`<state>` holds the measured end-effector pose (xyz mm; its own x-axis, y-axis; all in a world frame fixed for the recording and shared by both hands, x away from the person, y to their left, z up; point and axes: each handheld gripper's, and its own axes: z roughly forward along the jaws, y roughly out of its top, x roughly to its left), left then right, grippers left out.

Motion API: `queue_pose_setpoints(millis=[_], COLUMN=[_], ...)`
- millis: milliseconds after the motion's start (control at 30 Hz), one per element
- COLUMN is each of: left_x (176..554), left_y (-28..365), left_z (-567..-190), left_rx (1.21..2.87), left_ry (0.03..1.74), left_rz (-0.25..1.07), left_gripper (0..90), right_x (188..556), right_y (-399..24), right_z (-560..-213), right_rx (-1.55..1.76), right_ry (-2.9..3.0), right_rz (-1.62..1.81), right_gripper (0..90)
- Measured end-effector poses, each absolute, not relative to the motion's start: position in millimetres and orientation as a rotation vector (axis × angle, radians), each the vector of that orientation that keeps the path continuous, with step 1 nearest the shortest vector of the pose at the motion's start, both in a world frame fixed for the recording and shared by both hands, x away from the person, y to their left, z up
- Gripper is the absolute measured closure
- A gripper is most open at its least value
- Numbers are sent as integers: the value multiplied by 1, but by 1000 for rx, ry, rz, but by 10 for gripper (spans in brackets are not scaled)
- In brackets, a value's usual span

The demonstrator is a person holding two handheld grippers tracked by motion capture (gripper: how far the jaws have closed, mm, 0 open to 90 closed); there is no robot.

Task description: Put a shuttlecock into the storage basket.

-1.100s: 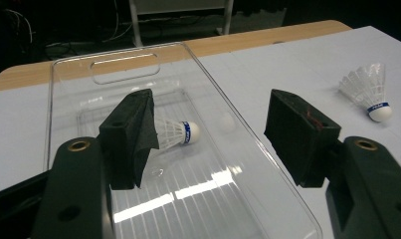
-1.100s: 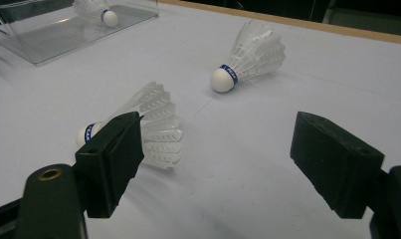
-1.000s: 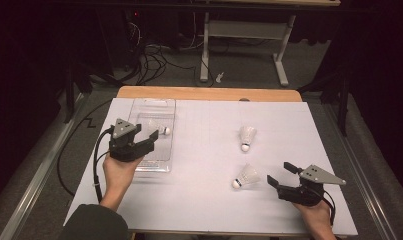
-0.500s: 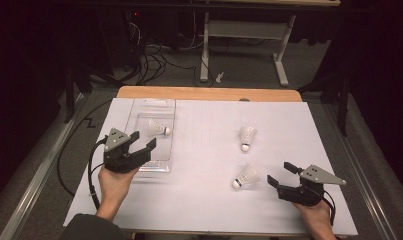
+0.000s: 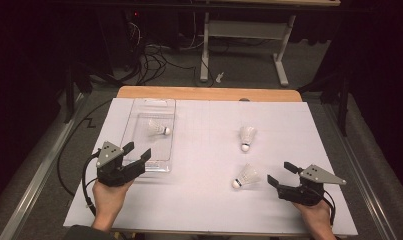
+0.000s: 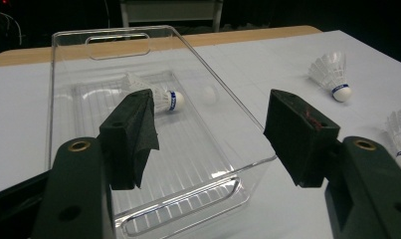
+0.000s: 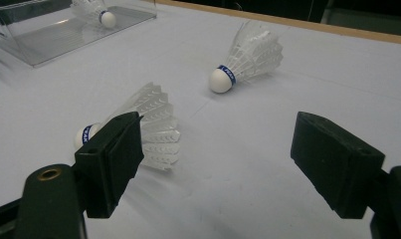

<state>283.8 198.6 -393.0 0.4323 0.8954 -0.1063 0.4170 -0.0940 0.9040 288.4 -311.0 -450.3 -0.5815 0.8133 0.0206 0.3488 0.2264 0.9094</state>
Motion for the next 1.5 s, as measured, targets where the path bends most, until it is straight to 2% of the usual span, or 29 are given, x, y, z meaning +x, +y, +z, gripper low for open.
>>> queue_pose_setpoints(millis=[300,967,1500], left_x=[275,263,261], left_y=[199,201,203], left_z=[-396,-429,-433], left_rx=[1694,1669,1661], left_ry=[1131,1126,1127], left_rz=[630,617,614], left_gripper=[377,366,348], right_x=[288,285,281], right_y=[-312,-316,-320], right_z=[-450,-446,-440], right_rx=[1066,1086,1083], right_ry=[2036,1976,1898], right_rz=[1332,1364,1400], right_gripper=[207,202,155])
